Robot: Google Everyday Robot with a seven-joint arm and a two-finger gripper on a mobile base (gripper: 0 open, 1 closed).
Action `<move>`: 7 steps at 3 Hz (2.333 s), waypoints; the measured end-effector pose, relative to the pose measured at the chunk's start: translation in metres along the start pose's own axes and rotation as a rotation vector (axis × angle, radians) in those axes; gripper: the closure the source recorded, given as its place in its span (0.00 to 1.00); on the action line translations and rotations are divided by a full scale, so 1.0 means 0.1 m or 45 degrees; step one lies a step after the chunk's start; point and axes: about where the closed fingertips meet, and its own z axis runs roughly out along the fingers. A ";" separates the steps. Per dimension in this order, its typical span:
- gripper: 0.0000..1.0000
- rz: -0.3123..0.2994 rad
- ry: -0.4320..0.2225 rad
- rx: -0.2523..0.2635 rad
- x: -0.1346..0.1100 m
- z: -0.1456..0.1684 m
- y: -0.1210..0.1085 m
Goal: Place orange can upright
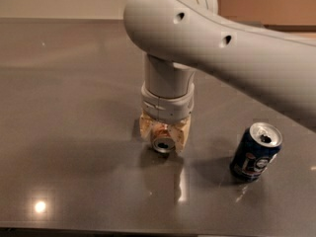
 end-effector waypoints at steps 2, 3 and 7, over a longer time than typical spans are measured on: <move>1.00 0.229 -0.222 0.131 0.18 -0.53 -0.15; 1.00 0.461 -0.446 0.299 0.41 -0.95 -0.38; 1.00 1.239 -1.076 0.375 1.02 -1.17 -0.21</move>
Offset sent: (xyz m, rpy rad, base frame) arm 0.0354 0.0037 0.1101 0.3006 0.2582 -0.3125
